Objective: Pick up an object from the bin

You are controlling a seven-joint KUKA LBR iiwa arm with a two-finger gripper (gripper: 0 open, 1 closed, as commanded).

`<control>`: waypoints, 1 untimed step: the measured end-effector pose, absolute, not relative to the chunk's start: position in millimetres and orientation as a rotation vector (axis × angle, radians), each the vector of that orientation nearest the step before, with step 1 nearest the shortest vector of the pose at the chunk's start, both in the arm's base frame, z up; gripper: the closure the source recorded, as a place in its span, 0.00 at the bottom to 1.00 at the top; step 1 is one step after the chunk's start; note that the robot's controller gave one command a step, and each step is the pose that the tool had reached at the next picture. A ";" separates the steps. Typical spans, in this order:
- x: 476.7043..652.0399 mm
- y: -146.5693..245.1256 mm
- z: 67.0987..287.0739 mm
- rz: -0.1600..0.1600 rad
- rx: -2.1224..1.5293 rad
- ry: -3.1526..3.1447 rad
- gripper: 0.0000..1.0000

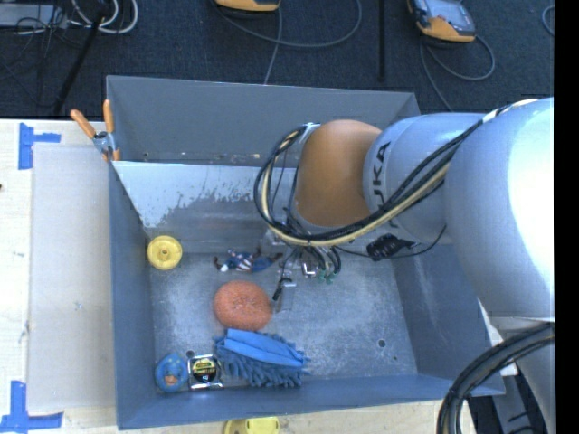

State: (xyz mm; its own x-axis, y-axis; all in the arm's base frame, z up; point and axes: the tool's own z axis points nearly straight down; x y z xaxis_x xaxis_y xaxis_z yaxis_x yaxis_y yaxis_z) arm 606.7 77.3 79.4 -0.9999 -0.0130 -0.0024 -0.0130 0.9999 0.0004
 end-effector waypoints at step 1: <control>608.5 103.4 76.0 0.000 -0.084 3.138 0.00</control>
Offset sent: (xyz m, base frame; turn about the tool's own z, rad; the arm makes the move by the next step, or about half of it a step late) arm 0.0109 0.0422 -0.0094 -0.1472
